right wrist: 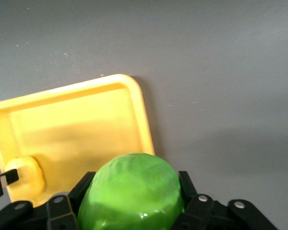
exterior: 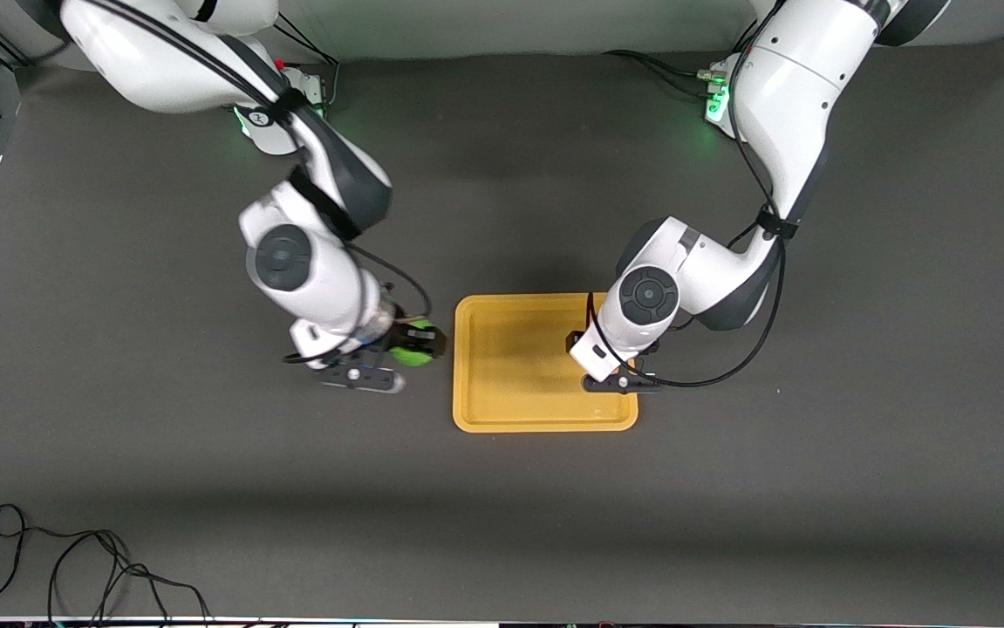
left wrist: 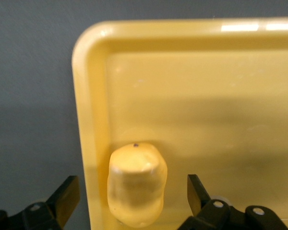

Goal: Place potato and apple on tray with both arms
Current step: 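Carry the potato onto the tray while the right gripper lifts the apple, then open the left gripper to release the potato on the tray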

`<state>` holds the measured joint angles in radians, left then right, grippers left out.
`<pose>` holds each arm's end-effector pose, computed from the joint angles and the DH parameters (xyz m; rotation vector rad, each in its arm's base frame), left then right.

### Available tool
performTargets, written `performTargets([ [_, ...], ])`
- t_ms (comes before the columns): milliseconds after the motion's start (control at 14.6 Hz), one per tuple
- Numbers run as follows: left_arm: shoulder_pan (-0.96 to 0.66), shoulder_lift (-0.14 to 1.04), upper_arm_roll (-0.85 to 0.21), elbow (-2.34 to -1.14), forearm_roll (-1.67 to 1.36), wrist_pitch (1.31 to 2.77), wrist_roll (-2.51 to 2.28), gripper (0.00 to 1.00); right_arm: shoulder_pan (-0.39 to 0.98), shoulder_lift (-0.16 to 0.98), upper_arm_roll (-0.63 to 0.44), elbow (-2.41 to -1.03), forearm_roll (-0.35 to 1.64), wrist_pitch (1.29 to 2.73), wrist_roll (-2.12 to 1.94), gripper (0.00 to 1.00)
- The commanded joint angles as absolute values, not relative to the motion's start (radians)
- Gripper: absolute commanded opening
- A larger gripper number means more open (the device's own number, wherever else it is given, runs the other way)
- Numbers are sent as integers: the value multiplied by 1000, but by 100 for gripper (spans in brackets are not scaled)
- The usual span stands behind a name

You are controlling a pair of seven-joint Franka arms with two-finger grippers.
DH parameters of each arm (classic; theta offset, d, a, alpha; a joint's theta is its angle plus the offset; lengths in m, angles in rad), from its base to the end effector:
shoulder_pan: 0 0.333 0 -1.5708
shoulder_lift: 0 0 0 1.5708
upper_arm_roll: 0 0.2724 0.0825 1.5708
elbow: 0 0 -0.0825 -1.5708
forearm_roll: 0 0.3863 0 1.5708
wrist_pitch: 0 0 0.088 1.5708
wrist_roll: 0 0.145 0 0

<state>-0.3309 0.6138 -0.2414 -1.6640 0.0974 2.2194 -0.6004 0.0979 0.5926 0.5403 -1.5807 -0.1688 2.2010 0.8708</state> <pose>0.5563 -0.3431 0.1799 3.1092 0.0115 -0.1043 0.5754 0.3704 0.2668 -2.9369 0.3439 0.0239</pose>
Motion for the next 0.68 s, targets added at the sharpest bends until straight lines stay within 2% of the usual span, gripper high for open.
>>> performTargets([
  [0,-270,468,-241,-1672,109,2100,-588,100,138,785,623,-1409,-317,2239,1070,27],
  [205,-184,347,-242,-1680,84,2018,-467,100,193,914,624,-1351,-412,2260,1132,27],
  [479,-86,195,-239,-1683,81,1857,-385,100,261,986,626,-1330,-605,2281,1322,27],
  [615,12,128,-239,-1693,66,1764,-231,100,264,1006,626,-1331,-629,2283,1333,27],
])
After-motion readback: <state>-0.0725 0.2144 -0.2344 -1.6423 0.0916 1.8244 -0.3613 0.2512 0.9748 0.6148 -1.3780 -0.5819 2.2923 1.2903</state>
